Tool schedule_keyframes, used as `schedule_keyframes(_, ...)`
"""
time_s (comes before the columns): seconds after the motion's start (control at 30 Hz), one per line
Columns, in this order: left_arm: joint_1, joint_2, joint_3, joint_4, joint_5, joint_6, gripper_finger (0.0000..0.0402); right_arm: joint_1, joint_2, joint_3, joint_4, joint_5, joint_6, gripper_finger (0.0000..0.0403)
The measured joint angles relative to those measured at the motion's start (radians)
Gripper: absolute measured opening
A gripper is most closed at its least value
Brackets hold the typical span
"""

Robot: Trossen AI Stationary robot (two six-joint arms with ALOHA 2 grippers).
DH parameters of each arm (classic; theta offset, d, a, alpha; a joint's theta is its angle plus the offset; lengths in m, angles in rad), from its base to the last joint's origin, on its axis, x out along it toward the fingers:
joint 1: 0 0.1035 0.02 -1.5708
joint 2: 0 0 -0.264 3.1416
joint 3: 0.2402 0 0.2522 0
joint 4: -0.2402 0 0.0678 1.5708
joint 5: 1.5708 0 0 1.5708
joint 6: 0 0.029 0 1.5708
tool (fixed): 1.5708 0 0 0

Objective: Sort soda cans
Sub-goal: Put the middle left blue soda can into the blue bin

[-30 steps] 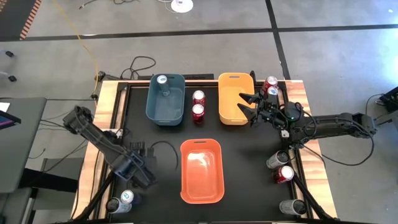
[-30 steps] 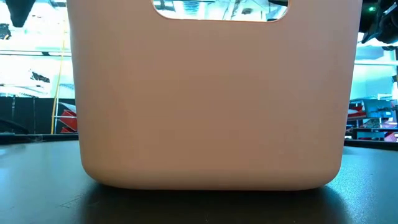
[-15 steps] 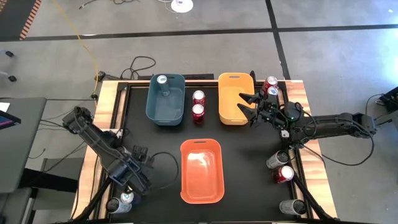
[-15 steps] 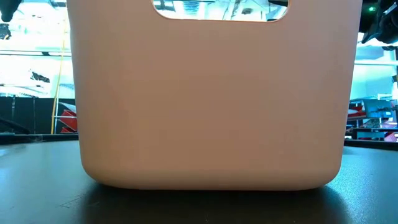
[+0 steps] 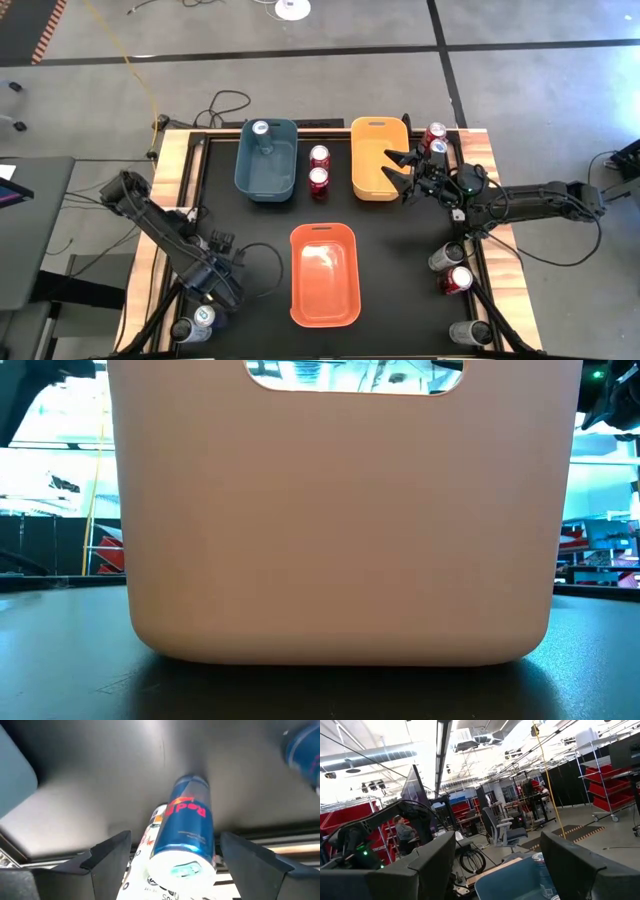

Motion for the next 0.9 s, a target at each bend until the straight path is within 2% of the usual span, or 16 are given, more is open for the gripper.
schedule_keyframes(0.5,-0.008,-0.138,-0.145,-0.002,0.063,-0.025,0.0301,0.0,0.0,0.0,-0.003,0.0,0.0,0.0306)
schedule_keyframes(0.7,-0.008,-0.146,-0.168,0.003,0.071,-0.104,0.03,0.0,0.0,0.0,-0.003,0.0,0.0,0.0306)
schedule_keyframes(0.9,-0.008,-0.145,-0.204,0.09,0.069,-0.115,0.0299,0.0,0.0,0.0,-0.003,0.0,0.0,0.0306)
